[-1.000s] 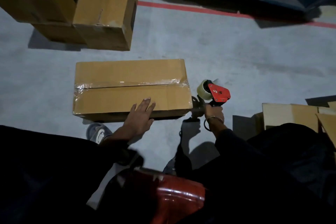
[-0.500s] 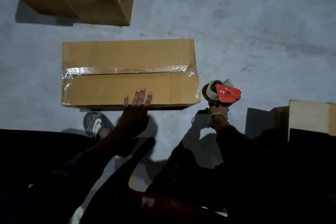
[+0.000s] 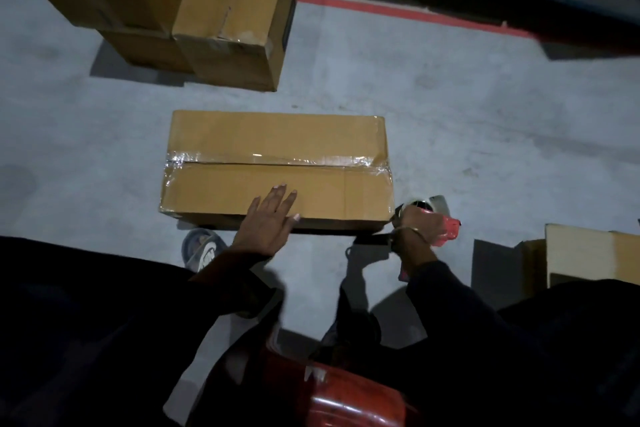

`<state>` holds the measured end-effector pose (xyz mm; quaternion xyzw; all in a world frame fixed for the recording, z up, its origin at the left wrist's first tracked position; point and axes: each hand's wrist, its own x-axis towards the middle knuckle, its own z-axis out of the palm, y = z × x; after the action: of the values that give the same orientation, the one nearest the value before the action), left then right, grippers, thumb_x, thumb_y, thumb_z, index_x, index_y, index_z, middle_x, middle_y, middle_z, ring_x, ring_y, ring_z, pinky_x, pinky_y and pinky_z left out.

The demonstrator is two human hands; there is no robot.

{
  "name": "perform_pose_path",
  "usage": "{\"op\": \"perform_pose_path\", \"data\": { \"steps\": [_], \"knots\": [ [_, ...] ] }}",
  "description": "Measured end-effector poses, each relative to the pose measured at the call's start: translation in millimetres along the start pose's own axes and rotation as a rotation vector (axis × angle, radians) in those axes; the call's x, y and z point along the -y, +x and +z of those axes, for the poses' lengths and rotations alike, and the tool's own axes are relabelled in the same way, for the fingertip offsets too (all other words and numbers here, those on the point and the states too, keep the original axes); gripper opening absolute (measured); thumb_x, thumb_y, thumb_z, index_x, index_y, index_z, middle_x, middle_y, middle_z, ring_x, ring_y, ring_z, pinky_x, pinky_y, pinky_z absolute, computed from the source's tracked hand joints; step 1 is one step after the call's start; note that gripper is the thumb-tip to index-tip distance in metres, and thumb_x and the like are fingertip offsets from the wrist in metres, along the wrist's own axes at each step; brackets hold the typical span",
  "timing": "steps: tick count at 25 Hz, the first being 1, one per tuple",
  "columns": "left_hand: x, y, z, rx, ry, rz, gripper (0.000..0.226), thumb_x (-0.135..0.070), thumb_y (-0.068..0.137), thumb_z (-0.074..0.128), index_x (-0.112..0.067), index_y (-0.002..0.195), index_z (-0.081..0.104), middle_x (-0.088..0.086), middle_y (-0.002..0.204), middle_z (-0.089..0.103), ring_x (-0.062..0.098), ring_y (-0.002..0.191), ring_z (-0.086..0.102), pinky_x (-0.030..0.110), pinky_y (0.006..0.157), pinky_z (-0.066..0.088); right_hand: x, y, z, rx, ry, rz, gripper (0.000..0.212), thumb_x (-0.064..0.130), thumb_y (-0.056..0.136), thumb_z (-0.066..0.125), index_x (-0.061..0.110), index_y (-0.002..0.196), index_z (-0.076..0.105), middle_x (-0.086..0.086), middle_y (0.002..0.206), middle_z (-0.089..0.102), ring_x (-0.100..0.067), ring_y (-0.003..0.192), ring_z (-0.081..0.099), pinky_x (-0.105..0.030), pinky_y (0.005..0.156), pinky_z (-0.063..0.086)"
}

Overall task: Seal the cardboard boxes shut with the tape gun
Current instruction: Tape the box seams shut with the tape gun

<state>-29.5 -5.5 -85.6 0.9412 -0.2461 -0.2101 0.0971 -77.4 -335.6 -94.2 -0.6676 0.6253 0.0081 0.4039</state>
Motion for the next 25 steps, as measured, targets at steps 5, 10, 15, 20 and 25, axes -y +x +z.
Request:
{"op": "perform_pose_path", "data": {
  "steps": [5, 10, 15, 20, 25],
  "knots": [
    [74.6, -25.1, 0.8, -0.449, -0.154, -0.683, 0.068, -0.046, 0.109, 0.035, 0.002, 0.157, 0.033, 0.034, 0.160, 0.031, 0.048, 0.149, 0.031, 0.061, 0.116, 0.032, 22.5, -51.7, 36.4, 0.157, -0.182, -0.530, 0.062, 0.051, 0.098, 0.038, 0.003, 0.137, 0.047, -0.022, 0.134, 0.057, -0.042, 0.122, 0.055, -0.053, 0.098, 0.047],
    [144.6, -16.0, -18.1, -0.429, -0.511, -1.077, 0.069, -0.050, 0.109, 0.032, 0.005, 0.150, 0.034, 0.032, 0.146, 0.045, 0.054, 0.127, 0.051, 0.060, 0.105, 0.041, 30.2, -37.6, 66.7, -0.019, -0.281, -0.475, 0.079, 0.064, 0.091, 0.023, 0.005, 0.139, 0.045, -0.026, 0.128, 0.061, -0.045, 0.115, 0.060, -0.055, 0.096, 0.046],
    [179.2, 35.2, -41.9, -0.530, -0.466, -1.023, 0.060, -0.053, 0.108, 0.031, 0.001, 0.128, 0.048, 0.030, 0.128, 0.061, 0.051, 0.117, 0.060, 0.057, 0.099, 0.045, 107.2, -6.9, 87.7, 0.022, -0.365, -0.365, 0.071, 0.060, 0.104, 0.025, 0.002, 0.134, 0.055, -0.025, 0.132, 0.061, -0.043, 0.120, 0.058, -0.047, 0.099, 0.043],
    [221.7, 84.3, -73.1, -0.455, -0.508, -0.720, 0.070, -0.057, 0.108, 0.027, -0.009, 0.159, 0.023, 0.026, 0.154, 0.043, 0.049, 0.134, 0.049, 0.059, 0.111, 0.039, 167.9, 25.9, 110.2, 0.220, -0.357, -0.547, 0.053, 0.039, 0.109, 0.032, 0.007, 0.152, 0.033, -0.025, 0.139, 0.056, -0.044, 0.125, 0.055, -0.039, 0.090, 0.040],
    [238.6, 109.0, -78.3, -0.432, -0.530, -0.745, 0.058, -0.058, 0.109, 0.024, -0.016, 0.149, 0.031, 0.025, 0.140, 0.056, 0.050, 0.123, 0.057, 0.059, 0.103, 0.043, 184.6, 50.1, 120.7, 0.331, -0.344, -0.586, 0.049, 0.047, 0.105, 0.034, 0.028, 0.150, 0.036, -0.014, 0.132, 0.060, -0.036, 0.120, 0.057, -0.040, 0.095, 0.042]
  ]
}}
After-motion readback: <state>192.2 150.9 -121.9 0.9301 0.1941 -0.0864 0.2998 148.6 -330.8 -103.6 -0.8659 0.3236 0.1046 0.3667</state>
